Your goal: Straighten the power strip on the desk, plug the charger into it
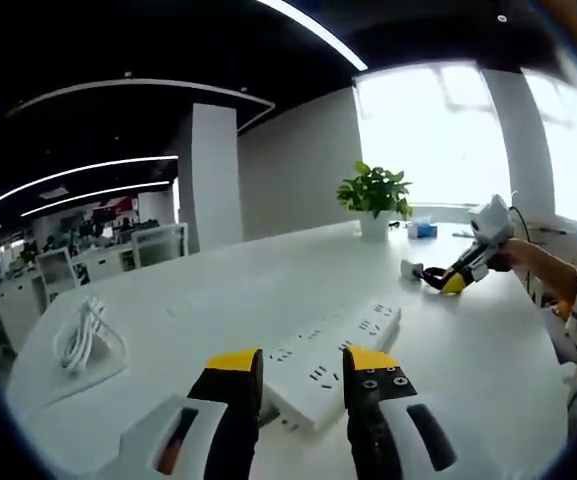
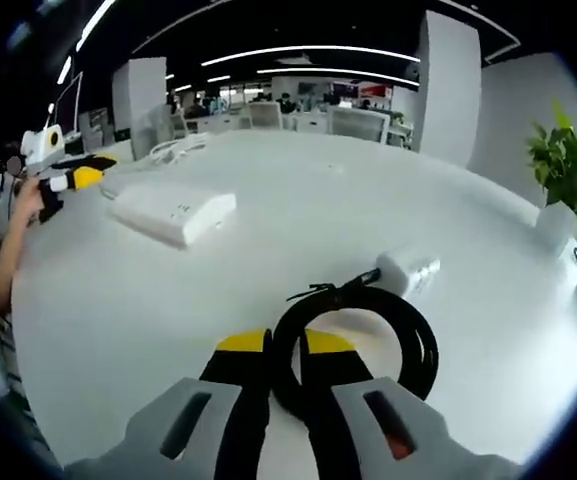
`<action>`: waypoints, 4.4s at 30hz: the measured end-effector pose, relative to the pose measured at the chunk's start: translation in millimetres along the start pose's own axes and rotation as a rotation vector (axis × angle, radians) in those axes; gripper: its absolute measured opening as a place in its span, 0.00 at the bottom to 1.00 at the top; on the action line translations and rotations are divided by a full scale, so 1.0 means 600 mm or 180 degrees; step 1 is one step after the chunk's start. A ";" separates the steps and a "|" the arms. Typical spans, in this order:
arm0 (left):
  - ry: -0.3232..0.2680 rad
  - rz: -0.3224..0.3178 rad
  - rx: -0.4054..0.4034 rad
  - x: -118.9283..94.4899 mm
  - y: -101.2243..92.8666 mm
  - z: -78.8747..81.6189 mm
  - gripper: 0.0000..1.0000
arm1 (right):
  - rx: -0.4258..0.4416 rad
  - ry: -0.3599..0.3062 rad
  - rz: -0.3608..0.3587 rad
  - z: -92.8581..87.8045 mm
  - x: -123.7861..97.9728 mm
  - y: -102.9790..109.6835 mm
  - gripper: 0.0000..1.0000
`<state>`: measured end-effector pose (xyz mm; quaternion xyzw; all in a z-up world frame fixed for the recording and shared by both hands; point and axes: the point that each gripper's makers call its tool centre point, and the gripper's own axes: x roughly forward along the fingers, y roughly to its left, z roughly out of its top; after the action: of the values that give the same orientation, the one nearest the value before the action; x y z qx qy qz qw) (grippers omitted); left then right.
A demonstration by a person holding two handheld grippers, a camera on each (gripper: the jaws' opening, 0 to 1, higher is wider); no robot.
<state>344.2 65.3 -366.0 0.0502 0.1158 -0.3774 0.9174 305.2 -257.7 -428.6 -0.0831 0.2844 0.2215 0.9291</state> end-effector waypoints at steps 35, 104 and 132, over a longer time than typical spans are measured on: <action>0.0026 0.0000 0.0005 -0.001 0.000 0.000 0.33 | 0.1830 -0.0633 0.0955 0.063 -0.029 0.025 0.09; 0.0142 0.0045 -0.0003 -0.002 0.000 -0.013 0.33 | 0.2012 -0.1265 0.1216 0.145 -0.050 0.015 0.09; 0.0142 0.0058 -0.0030 -0.003 0.002 -0.014 0.33 | 0.1966 -0.1380 0.1263 0.160 -0.053 0.023 0.09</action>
<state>342.0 68.9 -373.4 0.0553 0.1375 -0.3673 0.9182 322.4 -230.4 -331.8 0.3038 0.1460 0.3127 0.8880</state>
